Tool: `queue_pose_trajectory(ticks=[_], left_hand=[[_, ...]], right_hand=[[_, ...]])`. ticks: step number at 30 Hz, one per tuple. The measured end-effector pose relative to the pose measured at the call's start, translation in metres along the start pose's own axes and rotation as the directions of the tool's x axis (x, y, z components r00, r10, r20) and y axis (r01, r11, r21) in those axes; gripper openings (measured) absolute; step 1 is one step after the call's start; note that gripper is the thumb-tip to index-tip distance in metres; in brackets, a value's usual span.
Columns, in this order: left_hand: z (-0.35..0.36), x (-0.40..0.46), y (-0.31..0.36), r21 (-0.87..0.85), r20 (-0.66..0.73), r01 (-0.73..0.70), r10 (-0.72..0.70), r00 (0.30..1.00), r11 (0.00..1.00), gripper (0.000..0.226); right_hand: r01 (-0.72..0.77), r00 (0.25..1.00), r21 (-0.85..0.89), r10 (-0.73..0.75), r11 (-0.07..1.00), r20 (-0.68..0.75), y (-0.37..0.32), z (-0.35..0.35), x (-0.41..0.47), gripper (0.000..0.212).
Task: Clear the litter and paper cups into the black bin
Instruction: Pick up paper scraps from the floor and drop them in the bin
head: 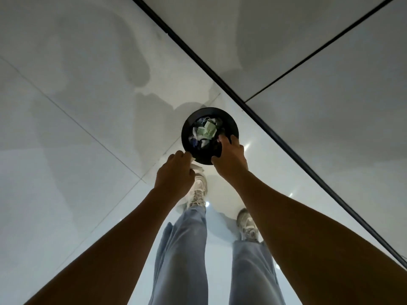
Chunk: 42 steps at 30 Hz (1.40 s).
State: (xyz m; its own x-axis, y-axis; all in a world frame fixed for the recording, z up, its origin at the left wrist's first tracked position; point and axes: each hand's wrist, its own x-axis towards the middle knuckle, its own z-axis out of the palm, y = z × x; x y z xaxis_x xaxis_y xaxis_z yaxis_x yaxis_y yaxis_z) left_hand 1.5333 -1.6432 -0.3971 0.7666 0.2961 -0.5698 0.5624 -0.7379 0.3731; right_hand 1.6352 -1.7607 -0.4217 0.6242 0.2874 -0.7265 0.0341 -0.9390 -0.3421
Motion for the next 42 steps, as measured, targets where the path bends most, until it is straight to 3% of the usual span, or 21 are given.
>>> queue_pose_trajectory(ticks=[9,13,20,23,29,37,42], left_hand=[[0.008,0.08,0.033,0.209,0.126,-0.104,0.079,0.989,0.972,0.06],[0.006,0.079,0.041,0.271,0.065,-0.17,0.158,0.985,0.947,0.049],[0.002,0.021,0.072,0.399,0.188,-0.41,0.364,0.912,0.821,0.039],[0.007,-0.006,0.094,0.437,0.174,-0.487,0.46,0.871,0.756,0.036],[0.052,-0.057,0.148,0.515,0.348,-0.544,0.418,0.839,0.663,0.039],[0.15,-0.163,0.22,0.485,0.494,-0.694,0.488,0.72,0.533,0.038],[0.226,-0.236,0.263,0.488,0.592,-0.784,0.515,0.621,0.384,0.041]], right_hand=[[-0.092,0.992,0.103,0.101,0.99,-0.081,0.027,-0.008,-0.017,0.057],[-0.138,0.988,0.123,0.146,0.983,-0.056,0.038,-0.011,-0.025,0.057],[-0.152,0.984,0.174,0.165,0.973,-0.062,0.053,-0.016,-0.069,0.054],[-0.151,0.983,0.165,0.165,0.975,-0.076,0.072,-0.02,-0.098,0.052],[-0.218,0.966,0.152,0.236,0.964,-0.109,0.143,-0.012,-0.168,0.05],[-0.387,0.882,0.309,0.446,0.869,-0.152,0.266,0.025,-0.273,0.047],[-0.457,0.822,0.418,0.552,0.785,-0.139,0.351,0.058,-0.344,0.045]])
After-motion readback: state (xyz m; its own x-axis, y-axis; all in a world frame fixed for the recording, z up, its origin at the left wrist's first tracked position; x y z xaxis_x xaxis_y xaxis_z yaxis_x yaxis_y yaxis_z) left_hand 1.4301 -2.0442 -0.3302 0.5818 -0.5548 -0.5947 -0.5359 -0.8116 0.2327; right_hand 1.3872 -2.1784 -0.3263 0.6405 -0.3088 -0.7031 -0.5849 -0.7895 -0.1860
